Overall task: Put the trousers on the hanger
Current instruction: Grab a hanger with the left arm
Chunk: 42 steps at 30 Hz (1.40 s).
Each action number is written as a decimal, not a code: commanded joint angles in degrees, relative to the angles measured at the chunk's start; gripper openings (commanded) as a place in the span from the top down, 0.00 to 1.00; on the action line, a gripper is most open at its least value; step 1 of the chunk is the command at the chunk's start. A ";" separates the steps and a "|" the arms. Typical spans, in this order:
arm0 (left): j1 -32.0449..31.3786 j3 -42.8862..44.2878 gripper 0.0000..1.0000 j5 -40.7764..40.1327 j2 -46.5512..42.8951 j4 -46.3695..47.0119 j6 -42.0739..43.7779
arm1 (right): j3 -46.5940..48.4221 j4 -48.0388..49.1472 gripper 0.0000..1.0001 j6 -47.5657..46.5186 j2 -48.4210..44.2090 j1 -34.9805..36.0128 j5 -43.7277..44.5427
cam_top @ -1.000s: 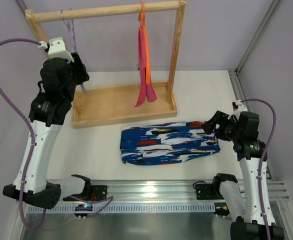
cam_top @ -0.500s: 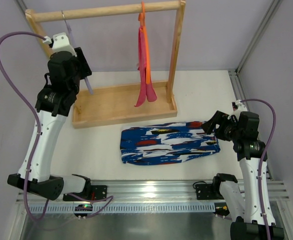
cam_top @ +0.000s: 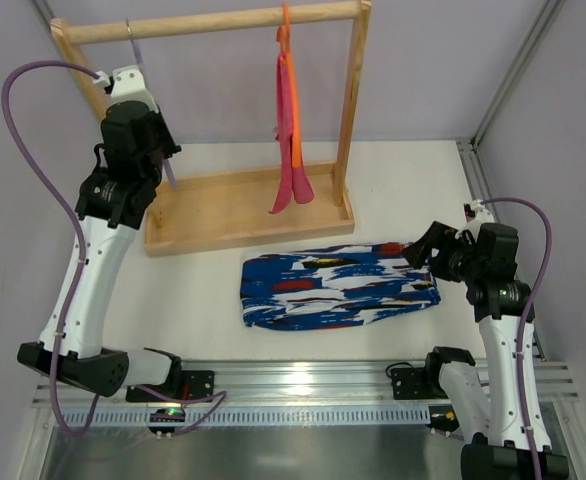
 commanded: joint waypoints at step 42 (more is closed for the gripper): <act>0.23 -1.84 1.00 15.32 -10.83 19.43 -0.63 | 0.52 -0.34 0.18 -0.18 -0.87 0.38 0.98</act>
